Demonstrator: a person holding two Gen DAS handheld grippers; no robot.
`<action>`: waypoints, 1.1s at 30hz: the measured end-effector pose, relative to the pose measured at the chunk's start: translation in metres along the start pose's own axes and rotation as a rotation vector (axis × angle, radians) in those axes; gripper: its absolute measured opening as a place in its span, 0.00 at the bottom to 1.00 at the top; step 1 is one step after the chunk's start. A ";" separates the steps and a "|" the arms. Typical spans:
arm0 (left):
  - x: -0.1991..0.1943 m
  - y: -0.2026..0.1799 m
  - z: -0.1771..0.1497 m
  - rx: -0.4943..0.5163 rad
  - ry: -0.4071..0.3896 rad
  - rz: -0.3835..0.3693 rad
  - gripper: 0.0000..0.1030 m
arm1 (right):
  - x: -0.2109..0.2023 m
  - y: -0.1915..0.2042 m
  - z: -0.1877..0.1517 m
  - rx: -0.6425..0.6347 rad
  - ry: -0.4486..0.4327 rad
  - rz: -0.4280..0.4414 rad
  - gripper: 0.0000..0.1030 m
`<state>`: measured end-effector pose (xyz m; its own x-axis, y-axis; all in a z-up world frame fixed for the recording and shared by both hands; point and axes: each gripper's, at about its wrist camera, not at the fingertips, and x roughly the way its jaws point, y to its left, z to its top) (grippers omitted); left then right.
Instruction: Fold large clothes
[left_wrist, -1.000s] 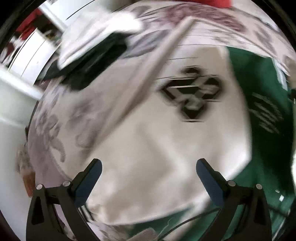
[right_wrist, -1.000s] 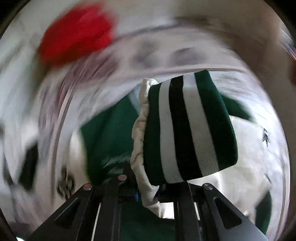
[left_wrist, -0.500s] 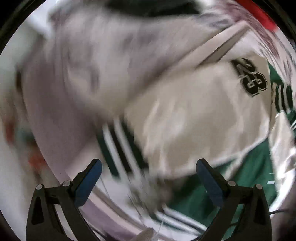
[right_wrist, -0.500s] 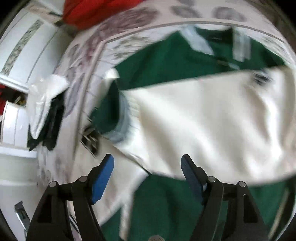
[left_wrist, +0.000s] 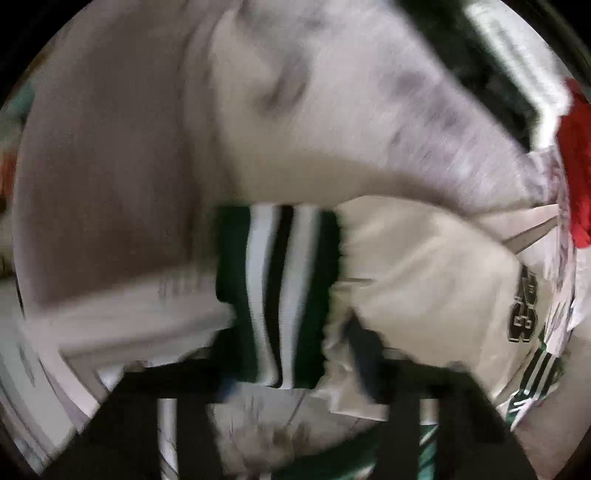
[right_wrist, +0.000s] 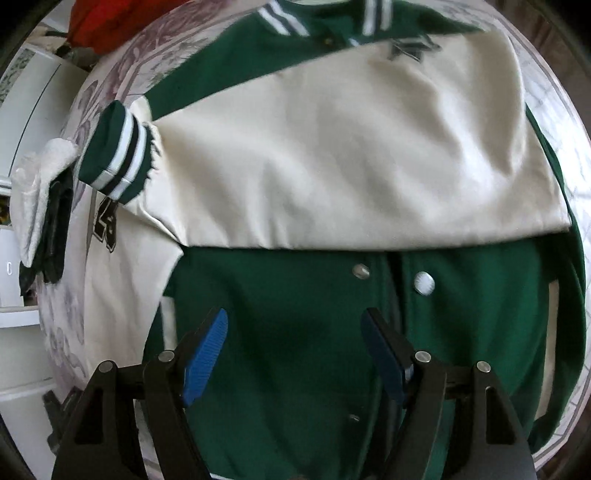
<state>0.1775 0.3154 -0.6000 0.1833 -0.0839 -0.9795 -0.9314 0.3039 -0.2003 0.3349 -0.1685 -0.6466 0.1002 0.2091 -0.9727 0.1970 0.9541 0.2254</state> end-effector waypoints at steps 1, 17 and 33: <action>-0.012 -0.010 0.012 0.041 -0.065 0.017 0.27 | -0.001 0.011 0.004 -0.013 -0.010 -0.007 0.74; -0.161 -0.138 0.130 0.575 -0.629 0.041 0.20 | 0.078 0.167 0.082 -0.124 0.055 0.195 0.52; -0.173 -0.280 -0.030 1.027 -0.668 0.019 0.19 | 0.012 0.064 0.068 -0.010 -0.017 -0.136 0.74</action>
<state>0.3977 0.2165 -0.3736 0.5791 0.3404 -0.7408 -0.3108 0.9322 0.1855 0.4150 -0.1196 -0.6401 0.0892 0.0739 -0.9933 0.2004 0.9755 0.0906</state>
